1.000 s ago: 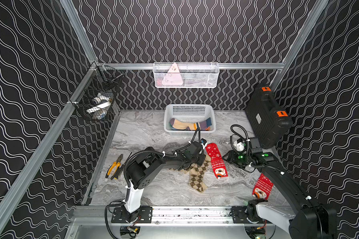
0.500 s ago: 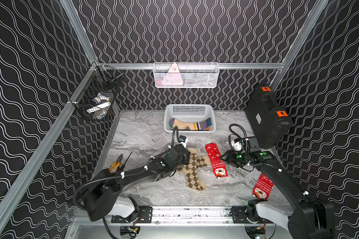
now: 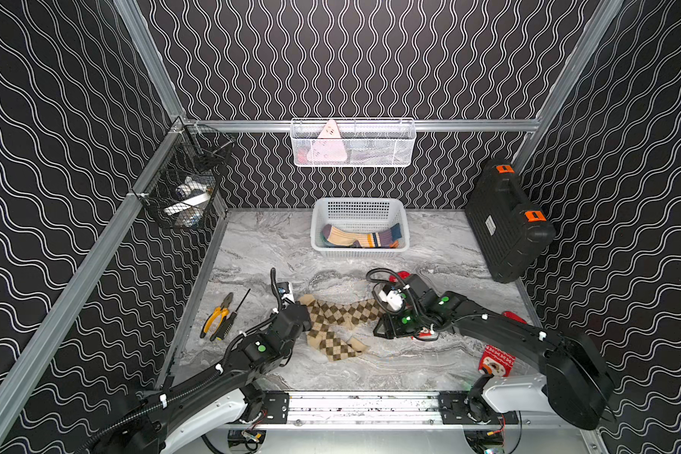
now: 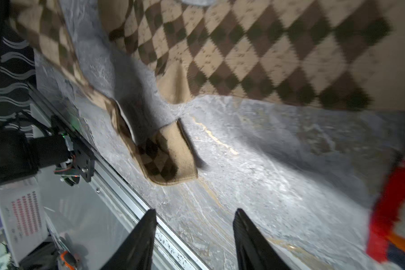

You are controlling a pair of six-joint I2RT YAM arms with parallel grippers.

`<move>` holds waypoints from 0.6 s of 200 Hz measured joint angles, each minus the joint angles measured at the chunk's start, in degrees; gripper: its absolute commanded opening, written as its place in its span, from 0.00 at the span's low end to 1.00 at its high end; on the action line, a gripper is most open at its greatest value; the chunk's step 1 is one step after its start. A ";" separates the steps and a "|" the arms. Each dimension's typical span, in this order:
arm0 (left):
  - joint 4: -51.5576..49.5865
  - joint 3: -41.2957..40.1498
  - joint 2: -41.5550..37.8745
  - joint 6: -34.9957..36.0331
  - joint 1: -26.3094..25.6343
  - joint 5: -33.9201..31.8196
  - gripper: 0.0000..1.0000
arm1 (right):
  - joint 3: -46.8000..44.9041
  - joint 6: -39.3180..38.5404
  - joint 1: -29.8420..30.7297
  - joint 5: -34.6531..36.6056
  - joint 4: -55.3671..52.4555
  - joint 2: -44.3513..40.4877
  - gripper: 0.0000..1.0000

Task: Place the socks together as a pair
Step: Flatten out the sock at the center of the board.

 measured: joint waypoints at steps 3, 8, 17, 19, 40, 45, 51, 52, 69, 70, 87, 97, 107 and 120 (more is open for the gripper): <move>0.13 -0.24 0.17 -0.09 0.70 0.39 0.00 | 0.22 -0.24 0.96 0.52 0.22 0.42 0.61; 0.22 -0.63 0.37 -0.26 1.60 1.11 0.00 | 0.48 -0.44 2.05 1.18 0.57 1.01 0.62; 0.39 -1.33 0.55 -0.55 2.86 2.08 0.00 | 0.94 -0.94 3.80 2.38 1.18 2.08 0.64; 0.50 -1.53 0.55 -0.61 3.08 2.38 0.00 | 1.01 -0.94 4.13 2.75 1.33 2.32 0.64; 1.25 -2.38 0.61 -0.98 4.35 4.63 0.00 | 1.66 -1.36 7.19 5.11 3.78 5.27 0.66; 1.46 -2.43 0.61 -0.98 4.61 4.87 0.00 | 1.81 -1.38 7.85 5.40 4.39 6.01 0.66; 1.70 -2.43 0.61 -0.98 4.83 5.18 0.00 | 2.05 -1.38 8.76 5.66 5.42 7.08 0.67; 1.75 -2.43 0.61 -0.98 4.87 5.22 0.00 | 2.08 -1.38 8.87 5.70 5.55 7.19 0.67; 2.47 -2.69 0.28 -0.98 5.42 6.14 0.00 | 2.73 -1.38 11.41 6.54 8.83 10.19 0.68; 2.47 -2.71 0.26 -0.98 5.46 6.16 0.00 | 2.80 -1.38 11.58 6.51 9.09 10.43 0.68; 2.62 -3.17 -0.24 -0.98 5.88 6.67 0.00 | 3.17 -1.38 13.16 7.08 12.24 12.98 0.68; 2.62 -3.34 -0.46 -0.96 6.10 7.13 0.00 | 3.17 -1.38 13.55 7.72 13.90 14.12 0.68; 2.75 -3.52 -0.70 -0.96 6.36 7.41 0.00 | 3.10 -1.36 13.60 8.76 15.67 15.15 0.66; 2.82 -3.52 -0.92 -0.96 6.62 7.76 0.00 | 2.93 -1.33 13.60 9.79 17.64 16.37 0.57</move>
